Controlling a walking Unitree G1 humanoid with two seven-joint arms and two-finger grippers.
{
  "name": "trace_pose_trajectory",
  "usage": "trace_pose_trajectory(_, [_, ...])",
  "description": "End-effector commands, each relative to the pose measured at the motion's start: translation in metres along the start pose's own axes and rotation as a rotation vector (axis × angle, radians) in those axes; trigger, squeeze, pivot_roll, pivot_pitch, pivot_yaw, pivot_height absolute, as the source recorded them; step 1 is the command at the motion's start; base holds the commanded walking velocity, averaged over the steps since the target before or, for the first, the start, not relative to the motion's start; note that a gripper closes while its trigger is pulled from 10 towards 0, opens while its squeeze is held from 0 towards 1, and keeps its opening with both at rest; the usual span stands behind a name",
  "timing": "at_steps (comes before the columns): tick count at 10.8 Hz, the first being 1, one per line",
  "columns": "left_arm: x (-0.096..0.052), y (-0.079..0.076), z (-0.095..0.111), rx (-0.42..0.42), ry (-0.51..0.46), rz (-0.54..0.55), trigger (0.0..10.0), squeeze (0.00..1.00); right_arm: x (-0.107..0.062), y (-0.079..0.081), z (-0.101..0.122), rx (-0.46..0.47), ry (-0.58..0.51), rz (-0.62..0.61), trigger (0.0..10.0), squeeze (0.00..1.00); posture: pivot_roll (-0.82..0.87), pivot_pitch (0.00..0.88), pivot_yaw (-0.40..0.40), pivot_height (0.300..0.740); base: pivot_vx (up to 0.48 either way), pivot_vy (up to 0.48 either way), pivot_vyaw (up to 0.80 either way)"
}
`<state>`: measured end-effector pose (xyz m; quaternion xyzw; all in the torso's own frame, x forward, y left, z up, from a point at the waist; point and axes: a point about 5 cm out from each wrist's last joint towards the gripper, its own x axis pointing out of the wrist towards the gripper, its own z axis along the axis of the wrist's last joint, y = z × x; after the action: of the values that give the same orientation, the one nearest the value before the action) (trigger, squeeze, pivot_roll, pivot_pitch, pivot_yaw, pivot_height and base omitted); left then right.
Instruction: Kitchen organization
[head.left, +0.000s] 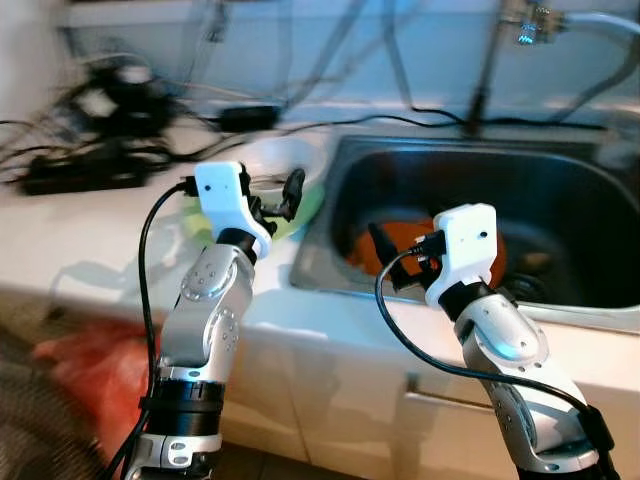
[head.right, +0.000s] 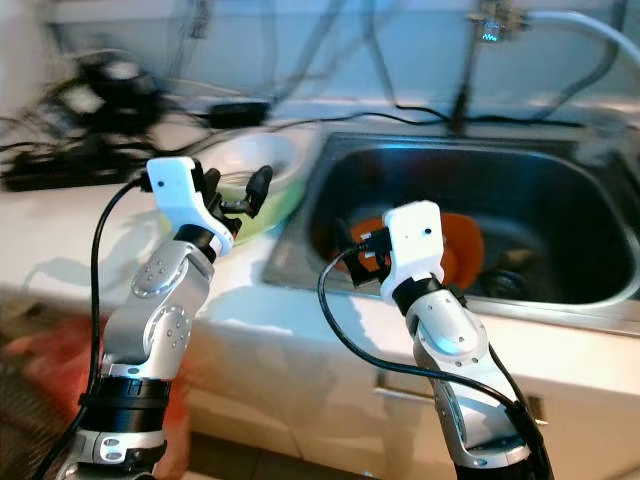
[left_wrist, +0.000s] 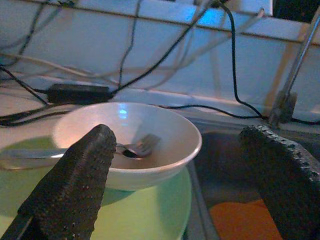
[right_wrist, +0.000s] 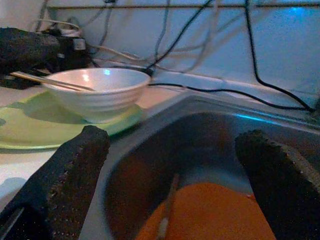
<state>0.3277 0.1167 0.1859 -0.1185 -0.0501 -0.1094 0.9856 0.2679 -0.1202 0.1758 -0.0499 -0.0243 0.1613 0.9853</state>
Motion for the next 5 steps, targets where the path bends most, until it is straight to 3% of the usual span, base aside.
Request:
trace_pose_trajectory(1, [-0.001, 0.001, 0.003, 0.009, -0.001, 0.002, 10.0, 0.00, -0.001, 0.003, 0.003, -0.001, -0.013, 0.014, 10.0, 0.00, -0.11, 0.000, 0.105, 0.740, 0.000, 0.000, 0.00])
trace_pose_trajectory(3, [-0.002, 0.002, 0.002, 0.016, 0.007, 0.013, 10.0, 0.00, -0.002, 0.004, 0.003, 0.003, -0.011, 0.025, 10.0, 0.00, -0.11, 0.000, 0.105, 0.740, 0.000, 0.000, 0.00])
trace_pose_trajectory(5, [-0.001, 0.019, -0.002, 0.065, 0.039, 0.125, 10.0, 0.00, -0.004, 0.010, 0.004, 0.023, -0.012, 0.089, 10.0, 0.00, -0.11, 0.000, 0.104, 0.740, 0.000, 0.000, 0.00])
